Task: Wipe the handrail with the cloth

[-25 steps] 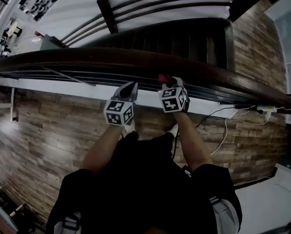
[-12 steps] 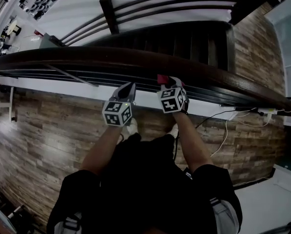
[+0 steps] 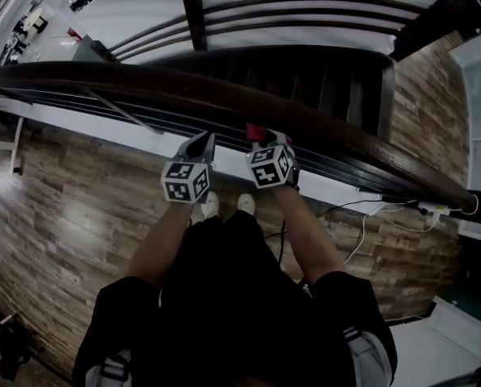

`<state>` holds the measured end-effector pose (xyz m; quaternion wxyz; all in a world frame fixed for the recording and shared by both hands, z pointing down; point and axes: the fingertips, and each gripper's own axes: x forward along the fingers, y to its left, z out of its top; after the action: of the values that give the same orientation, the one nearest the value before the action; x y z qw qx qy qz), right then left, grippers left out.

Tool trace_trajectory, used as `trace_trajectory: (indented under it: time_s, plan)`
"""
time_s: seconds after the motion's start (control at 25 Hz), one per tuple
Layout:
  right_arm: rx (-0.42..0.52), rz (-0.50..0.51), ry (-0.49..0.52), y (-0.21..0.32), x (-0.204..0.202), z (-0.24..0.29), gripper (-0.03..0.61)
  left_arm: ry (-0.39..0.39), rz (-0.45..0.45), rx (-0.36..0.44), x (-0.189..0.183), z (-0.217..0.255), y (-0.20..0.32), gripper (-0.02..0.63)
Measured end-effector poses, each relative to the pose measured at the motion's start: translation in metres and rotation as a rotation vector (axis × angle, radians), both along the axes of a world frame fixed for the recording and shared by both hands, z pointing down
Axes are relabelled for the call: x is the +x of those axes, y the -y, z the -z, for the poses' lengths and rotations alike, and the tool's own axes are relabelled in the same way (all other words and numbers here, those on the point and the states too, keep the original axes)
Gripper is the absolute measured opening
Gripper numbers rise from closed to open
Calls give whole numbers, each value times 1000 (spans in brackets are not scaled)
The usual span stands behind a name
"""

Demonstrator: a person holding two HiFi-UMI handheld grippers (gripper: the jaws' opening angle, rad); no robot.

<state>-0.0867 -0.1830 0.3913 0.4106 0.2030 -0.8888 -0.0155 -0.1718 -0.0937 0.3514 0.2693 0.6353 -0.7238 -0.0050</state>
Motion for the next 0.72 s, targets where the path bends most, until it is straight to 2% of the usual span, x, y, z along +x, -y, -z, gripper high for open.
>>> trace_trajectory:
  time_s: [0.2, 0.36, 0.48, 0.72]
  plan:
    - [39, 130, -37, -5, -9, -3, 46, -3, 94, 17, -4, 10, -4, -2]
    - [42, 192, -48, -9, -19, -3, 46, 2, 184, 30, -16, 11, -12, -2]
    - [58, 237, -69, -12, -28, -3, 46, -31, 241, 51, -23, 7, -20, -2]
    - [104, 279, -113, -22, -43, -6, 46, -75, 266, 64, -38, -5, -29, -2]
